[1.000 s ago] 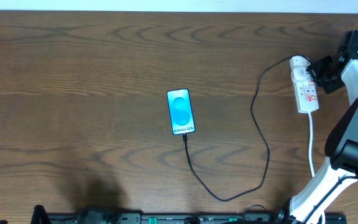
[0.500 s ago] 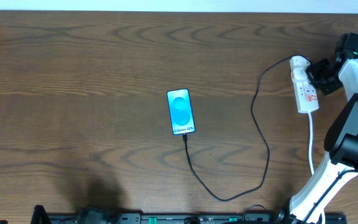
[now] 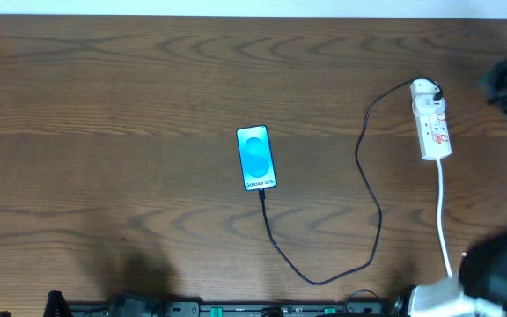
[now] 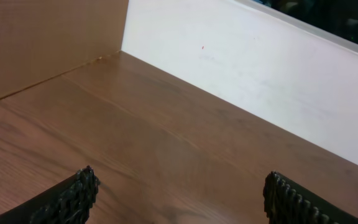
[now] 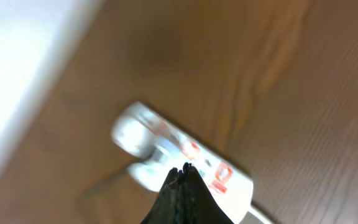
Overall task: Plug charger to phone and switch on socket
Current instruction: 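Lift the right gripper up and away from the power strip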
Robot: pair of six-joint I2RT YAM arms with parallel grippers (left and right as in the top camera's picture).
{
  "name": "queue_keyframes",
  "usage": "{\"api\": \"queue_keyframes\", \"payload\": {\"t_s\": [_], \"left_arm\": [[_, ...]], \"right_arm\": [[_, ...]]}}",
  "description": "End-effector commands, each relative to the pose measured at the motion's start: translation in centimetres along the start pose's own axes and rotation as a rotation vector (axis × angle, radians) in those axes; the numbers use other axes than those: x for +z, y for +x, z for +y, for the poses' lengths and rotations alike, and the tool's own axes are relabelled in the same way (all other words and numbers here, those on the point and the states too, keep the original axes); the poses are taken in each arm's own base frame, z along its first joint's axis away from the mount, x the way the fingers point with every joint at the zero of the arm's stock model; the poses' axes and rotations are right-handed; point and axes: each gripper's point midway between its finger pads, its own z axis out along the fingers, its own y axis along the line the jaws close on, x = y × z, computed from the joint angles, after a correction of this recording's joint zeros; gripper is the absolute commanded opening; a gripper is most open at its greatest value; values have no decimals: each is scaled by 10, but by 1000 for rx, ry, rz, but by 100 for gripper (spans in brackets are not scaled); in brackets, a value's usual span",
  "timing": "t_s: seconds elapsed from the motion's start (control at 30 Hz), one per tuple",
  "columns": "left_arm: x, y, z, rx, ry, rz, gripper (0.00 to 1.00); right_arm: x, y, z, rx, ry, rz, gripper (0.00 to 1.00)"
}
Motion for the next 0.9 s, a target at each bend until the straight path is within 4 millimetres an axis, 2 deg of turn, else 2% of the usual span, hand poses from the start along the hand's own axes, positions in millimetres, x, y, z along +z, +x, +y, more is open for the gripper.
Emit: {"api": "queue_keyframes", "payload": {"t_s": [0.0,0.1,0.23,0.33,0.43,0.6,0.77,0.87], "left_arm": [[-2,-2,2,4,-11,-12,87],[-2,-2,2,4,-11,-12,87],[-2,-2,2,4,-11,-12,87],[-2,-2,2,4,-11,-12,87],[-2,-2,2,4,-11,-12,87],[-2,-2,2,4,-11,-12,87],[-2,-2,2,4,-11,-12,87],[-2,-2,2,5,-11,-11,87]], "right_arm": [[-87,-47,9,2,-87,-231,1],[-162,-74,21,29,-219,-414,1],[-249,-92,24,46,-354,-608,1],[-293,-93,20,21,-400,-704,1],[-319,-85,14,-41,-408,-742,1],[-331,-66,5,-121,-388,-722,1],[-356,-36,28,-239,-509,-711,1],[-374,-25,33,-299,-558,-730,1]]}}
